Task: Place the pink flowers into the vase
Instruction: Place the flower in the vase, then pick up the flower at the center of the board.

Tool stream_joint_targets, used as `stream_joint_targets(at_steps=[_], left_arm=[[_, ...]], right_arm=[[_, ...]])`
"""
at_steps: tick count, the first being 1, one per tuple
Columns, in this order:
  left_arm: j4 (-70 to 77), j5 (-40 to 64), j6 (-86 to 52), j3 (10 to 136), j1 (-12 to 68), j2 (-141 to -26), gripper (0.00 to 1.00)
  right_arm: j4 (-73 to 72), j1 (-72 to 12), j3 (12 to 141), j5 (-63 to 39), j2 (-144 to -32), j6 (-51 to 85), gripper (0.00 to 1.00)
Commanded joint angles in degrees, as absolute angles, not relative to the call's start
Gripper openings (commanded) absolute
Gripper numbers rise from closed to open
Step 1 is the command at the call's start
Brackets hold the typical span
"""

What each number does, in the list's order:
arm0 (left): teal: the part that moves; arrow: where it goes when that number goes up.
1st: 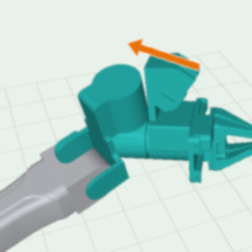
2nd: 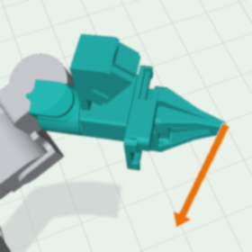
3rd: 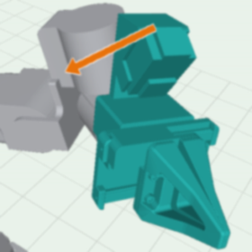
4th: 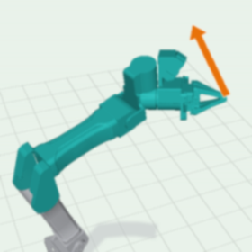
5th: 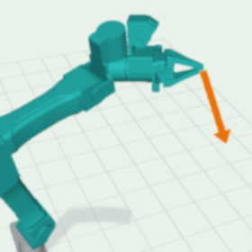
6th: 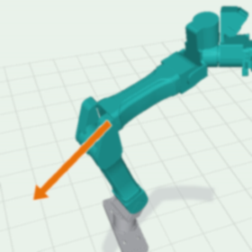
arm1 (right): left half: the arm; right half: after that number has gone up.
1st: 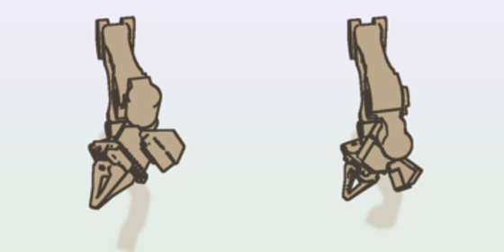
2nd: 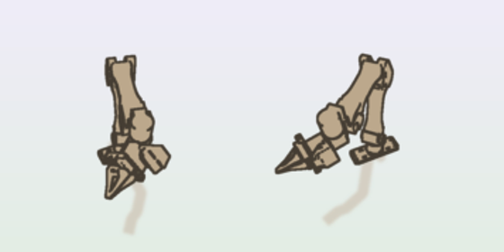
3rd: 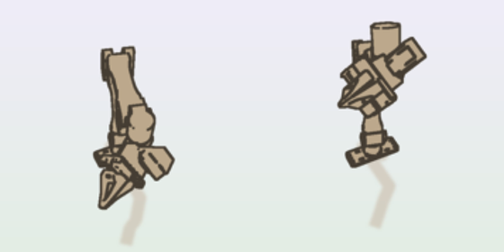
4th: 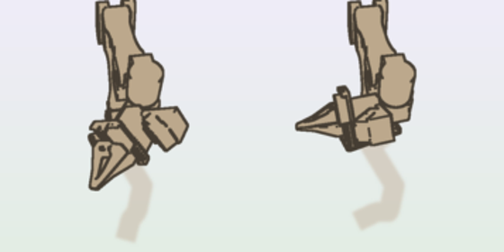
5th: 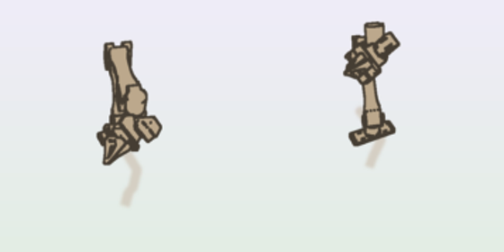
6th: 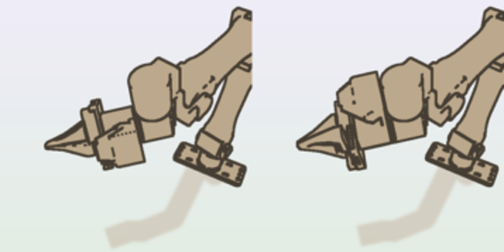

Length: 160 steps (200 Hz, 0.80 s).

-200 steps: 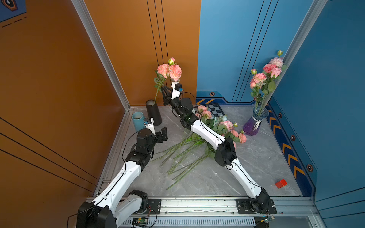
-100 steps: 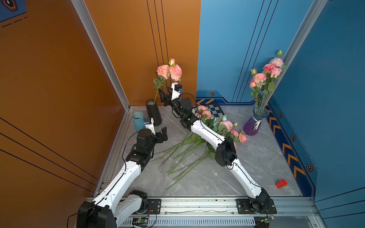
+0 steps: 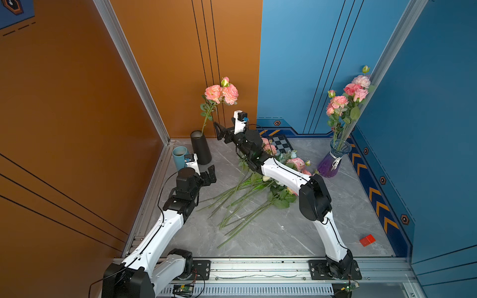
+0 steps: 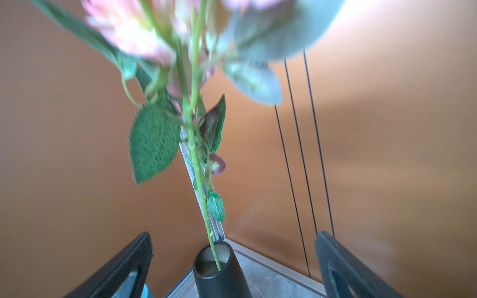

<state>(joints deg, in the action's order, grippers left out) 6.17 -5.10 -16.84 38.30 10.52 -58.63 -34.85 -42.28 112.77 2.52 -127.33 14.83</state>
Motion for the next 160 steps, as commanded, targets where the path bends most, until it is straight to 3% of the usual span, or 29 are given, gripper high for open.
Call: stream_joint_targets(at_steps=[1,74,123,160], left_arm=[[6.77,-3.04,-17.33,40.01,9.35,-58.49,0.99],[6.77,-0.09,-9.14,47.34,10.13,-56.92,0.99],[8.34,3.12,4.89,57.69,13.0,-61.93,0.98],[10.61,-0.25,10.12,65.38,12.15,-67.03,0.99]], right_arm=[[-38.68,-41.69,107.79,4.69,-121.63,14.42,1.0],[-33.71,-40.52,94.12,7.6,-108.86,13.74,1.0],[-33.33,-40.52,87.88,9.04,-103.63,13.05,1.0],[-32.49,-40.54,85.35,10.05,-101.48,11.72,1.0]])
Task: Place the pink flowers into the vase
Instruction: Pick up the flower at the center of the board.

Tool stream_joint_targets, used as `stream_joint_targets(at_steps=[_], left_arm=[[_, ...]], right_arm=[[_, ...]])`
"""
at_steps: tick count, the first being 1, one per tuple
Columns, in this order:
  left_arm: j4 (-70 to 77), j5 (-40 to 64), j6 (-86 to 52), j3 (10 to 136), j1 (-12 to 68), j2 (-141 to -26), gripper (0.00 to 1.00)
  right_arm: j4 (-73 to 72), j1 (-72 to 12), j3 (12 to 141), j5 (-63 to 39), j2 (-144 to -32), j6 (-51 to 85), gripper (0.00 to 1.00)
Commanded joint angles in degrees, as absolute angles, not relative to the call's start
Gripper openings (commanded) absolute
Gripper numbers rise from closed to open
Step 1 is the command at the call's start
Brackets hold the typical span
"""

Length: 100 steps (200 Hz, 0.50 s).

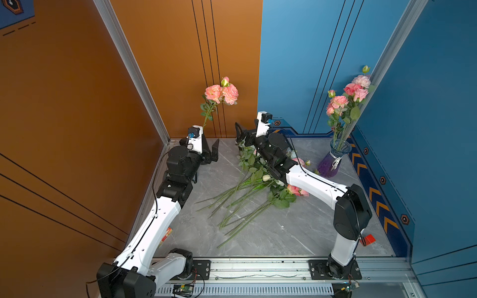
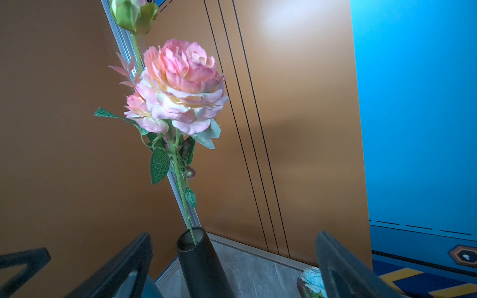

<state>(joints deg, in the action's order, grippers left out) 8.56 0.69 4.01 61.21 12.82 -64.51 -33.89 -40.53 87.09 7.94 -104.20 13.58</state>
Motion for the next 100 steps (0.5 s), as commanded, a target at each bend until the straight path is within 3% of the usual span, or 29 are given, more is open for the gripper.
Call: stream_joint_targets(at_steps=[1,41,73,100], left_arm=[[10.58,-0.26,10.12,65.56,12.05,-67.17,0.99],[12.54,2.87,8.55,72.1,6.94,-72.81,1.0],[14.5,6.08,7.75,74.13,5.56,-75.34,0.91],[15.37,5.73,8.31,75.18,5.03,-76.6,0.99]], right_arm=[[-32.5,-40.57,85.3,10.08,-101.45,11.75,1.0],[-32.82,-37.83,81.79,11.51,-100.63,11.91,1.0],[-32.64,-37.14,80.81,11.69,-100.37,11.83,1.0],[-31.92,-36.57,80.31,11.25,-100.41,11.64,1.0]])
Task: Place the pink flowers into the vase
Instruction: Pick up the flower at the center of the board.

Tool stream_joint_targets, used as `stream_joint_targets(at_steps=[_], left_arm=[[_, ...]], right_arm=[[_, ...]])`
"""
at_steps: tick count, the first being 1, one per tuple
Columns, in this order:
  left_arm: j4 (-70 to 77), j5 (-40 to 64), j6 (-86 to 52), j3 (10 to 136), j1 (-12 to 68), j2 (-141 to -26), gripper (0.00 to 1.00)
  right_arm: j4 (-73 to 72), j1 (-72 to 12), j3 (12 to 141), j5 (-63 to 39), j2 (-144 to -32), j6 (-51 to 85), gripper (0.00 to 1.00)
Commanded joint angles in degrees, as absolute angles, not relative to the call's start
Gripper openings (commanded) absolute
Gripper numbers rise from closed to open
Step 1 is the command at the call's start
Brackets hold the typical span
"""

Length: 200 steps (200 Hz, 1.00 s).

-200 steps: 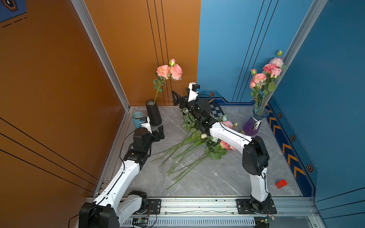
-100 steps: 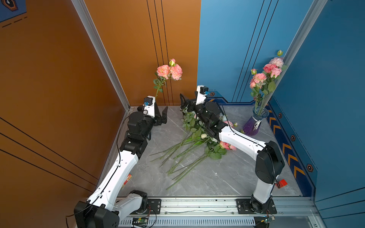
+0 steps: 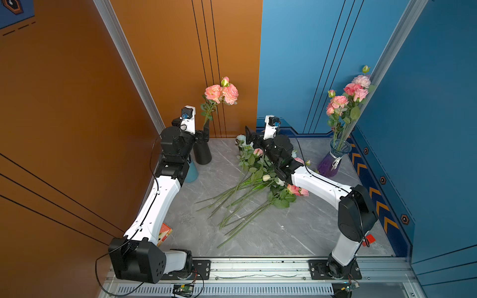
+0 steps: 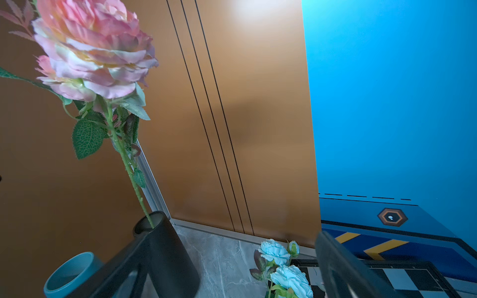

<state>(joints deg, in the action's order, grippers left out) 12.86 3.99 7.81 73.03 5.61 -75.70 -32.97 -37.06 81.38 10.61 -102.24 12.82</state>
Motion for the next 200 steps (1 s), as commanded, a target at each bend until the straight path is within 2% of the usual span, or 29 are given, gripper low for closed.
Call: stream_joint_targets(at_steps=[1,75,141,200], left_arm=[[15.42,5.68,8.33,75.21,5.02,-76.58,0.99],[15.7,10.79,7.25,79.74,2.7,-79.21,0.99],[14.79,15.85,1.81,83.25,-0.37,-81.64,0.99],[14.76,18.87,-2.91,88.27,-1.32,-86.77,0.99]], right_arm=[[-31.91,-36.57,80.28,11.21,-100.44,11.62,1.0],[-26.63,-34.43,75.7,11.29,-99.15,12.7,1.0],[-4.71,-29.31,82.15,8.62,-102.97,22.68,1.0],[5.82,-28.93,87.22,4.02,-108.79,25.76,1.0]])
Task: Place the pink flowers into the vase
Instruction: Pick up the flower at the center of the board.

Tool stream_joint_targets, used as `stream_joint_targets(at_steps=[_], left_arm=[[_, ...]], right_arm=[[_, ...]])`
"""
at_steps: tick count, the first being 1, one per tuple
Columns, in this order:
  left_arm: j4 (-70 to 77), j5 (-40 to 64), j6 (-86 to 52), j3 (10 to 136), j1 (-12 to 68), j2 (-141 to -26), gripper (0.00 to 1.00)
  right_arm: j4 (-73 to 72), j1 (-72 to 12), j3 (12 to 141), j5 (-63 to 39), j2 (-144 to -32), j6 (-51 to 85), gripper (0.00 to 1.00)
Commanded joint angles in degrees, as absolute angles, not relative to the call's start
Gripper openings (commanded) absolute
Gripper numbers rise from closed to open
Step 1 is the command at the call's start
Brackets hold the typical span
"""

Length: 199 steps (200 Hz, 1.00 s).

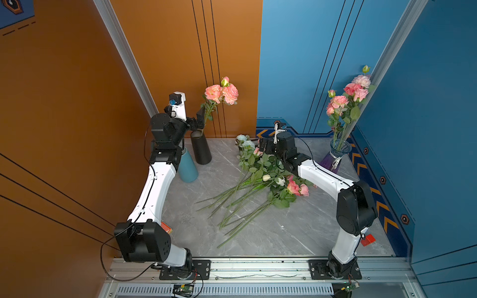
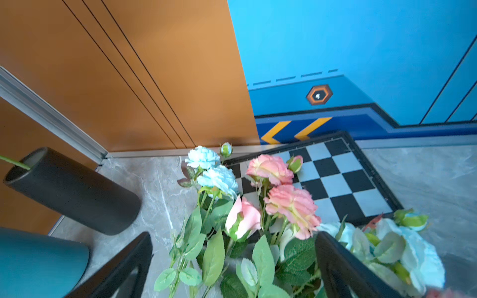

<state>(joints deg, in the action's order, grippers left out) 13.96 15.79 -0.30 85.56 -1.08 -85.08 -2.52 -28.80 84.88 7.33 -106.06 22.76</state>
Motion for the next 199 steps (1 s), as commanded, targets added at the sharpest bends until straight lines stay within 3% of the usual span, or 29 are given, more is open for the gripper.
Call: stream_joint_targets(at_steps=[1,112,179,199], left_arm=[[14.76,18.88,-2.9,88.34,-1.32,-86.85,0.99],[13.07,19.19,-6.91,96.94,-0.54,-94.44,0.99],[13.58,22.04,-3.96,90.44,0.19,-89.84,0.99],[13.64,22.22,-3.3,89.33,1.16,-89.64,0.99]], right_arm=[[5.94,-28.92,87.29,3.99,-108.89,25.85,1.0],[12.54,-29.37,89.45,0.21,-113.35,29.18,1.0],[15.18,-29.27,92.43,-1.13,-118.36,31.84,1.0],[15.89,-29.19,93.96,-1.44,-120.82,32.92,0.94]])
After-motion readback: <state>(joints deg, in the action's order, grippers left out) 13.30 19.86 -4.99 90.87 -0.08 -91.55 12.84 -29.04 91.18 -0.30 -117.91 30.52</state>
